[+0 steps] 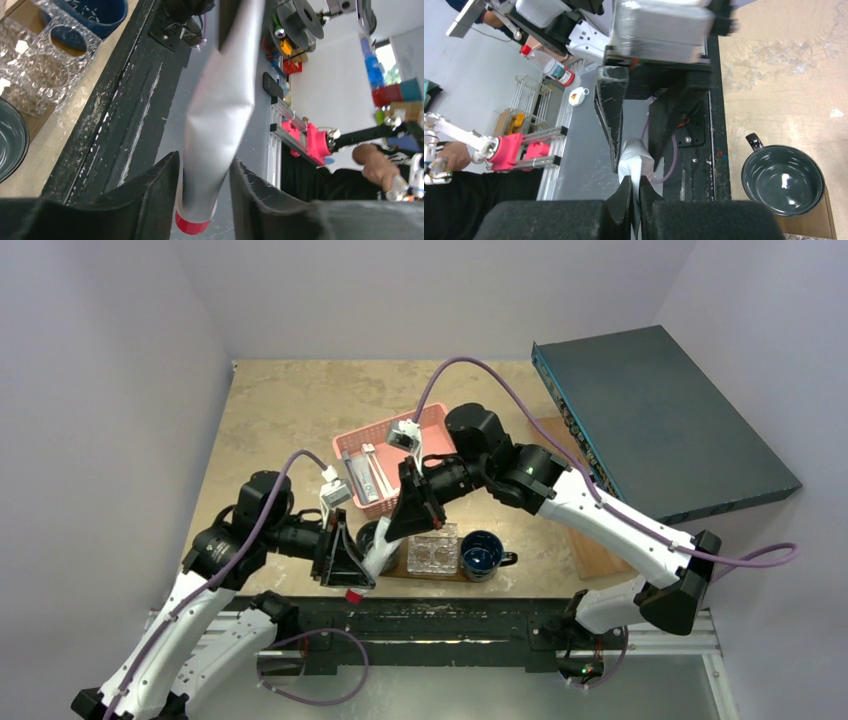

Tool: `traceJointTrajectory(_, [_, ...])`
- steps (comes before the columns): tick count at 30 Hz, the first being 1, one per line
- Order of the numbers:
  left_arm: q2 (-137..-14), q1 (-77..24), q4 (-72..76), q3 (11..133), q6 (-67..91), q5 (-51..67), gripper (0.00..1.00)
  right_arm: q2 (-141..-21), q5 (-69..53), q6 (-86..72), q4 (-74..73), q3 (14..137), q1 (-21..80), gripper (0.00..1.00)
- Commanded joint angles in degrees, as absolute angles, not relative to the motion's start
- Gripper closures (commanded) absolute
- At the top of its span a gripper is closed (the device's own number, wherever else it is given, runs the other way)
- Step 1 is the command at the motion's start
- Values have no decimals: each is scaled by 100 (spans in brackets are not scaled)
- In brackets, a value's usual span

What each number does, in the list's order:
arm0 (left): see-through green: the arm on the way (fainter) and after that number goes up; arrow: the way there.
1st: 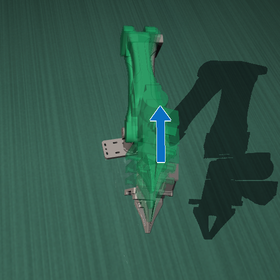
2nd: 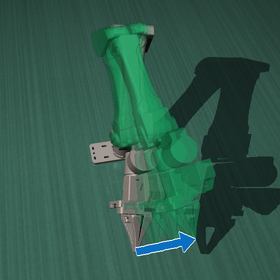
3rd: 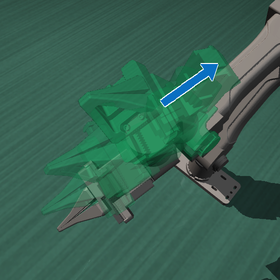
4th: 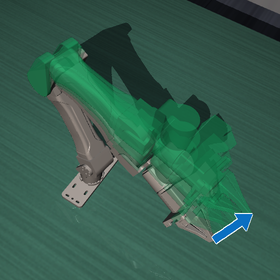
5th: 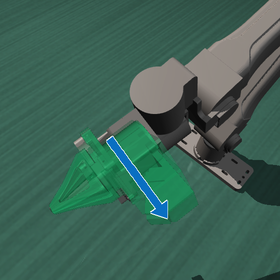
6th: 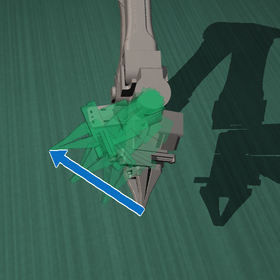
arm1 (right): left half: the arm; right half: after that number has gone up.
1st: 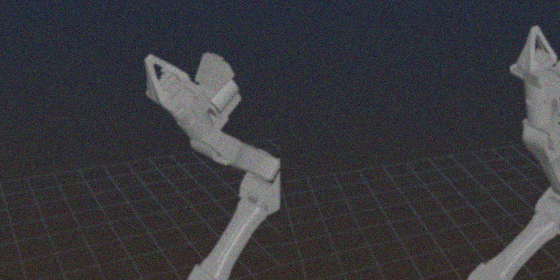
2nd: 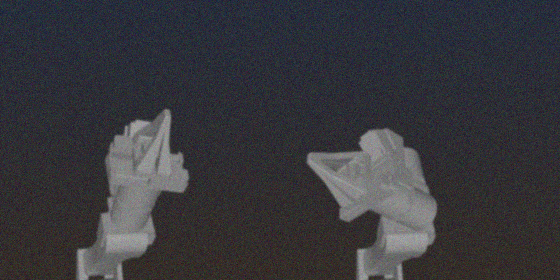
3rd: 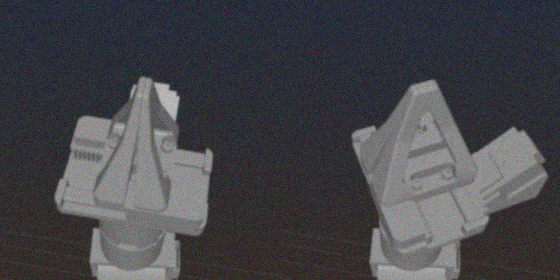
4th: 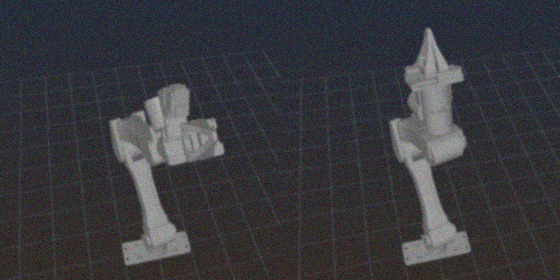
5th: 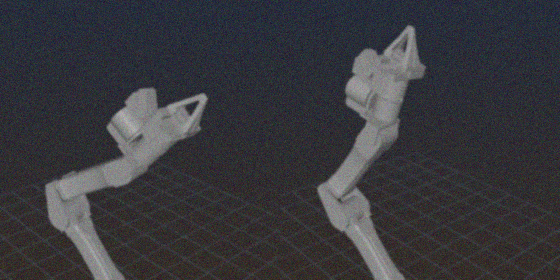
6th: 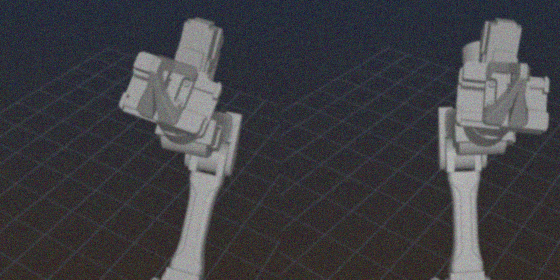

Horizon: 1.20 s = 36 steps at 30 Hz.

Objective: Prepare toiletry sets of a toothbrush and toothpaste on the tray

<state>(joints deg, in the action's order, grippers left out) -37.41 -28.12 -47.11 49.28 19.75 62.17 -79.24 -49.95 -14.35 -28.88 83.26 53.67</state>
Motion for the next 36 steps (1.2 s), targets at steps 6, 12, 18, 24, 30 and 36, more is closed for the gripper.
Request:
traceJointTrajectory(6, [-4000, -2804, -4226, 5172, 2027, 5936, 41, -7820, -4916, -1715, -2324, 8167, 5572, 100])
traceJointTrajectory(12, [-4048, -2802, -3803, 5207, 2241, 6014, 40, -7893, -4745, -1899, -2198, 8178, 5572, 100])
traceJointTrajectory(18, [-4104, -2804, -3578, 5213, 2364, 6152, 77, -7964, -4585, -1979, -2191, 8183, 5571, 100])
traceJointTrajectory(24, [-4049, -2804, -3605, 5225, 2331, 6175, 100, -7970, -4480, -1969, -2219, 8135, 5572, 100])
traceJointTrajectory(30, [-4023, -2801, -3751, 5275, 2265, 5991, 71, -7938, -4418, -1903, -2344, 8133, 5567, 100])
traceJointTrajectory(36, [-4063, -2795, -4133, 5465, 2057, 5503, 47, -7829, -4030, -1769, -2715, 8185, 5585, 100])
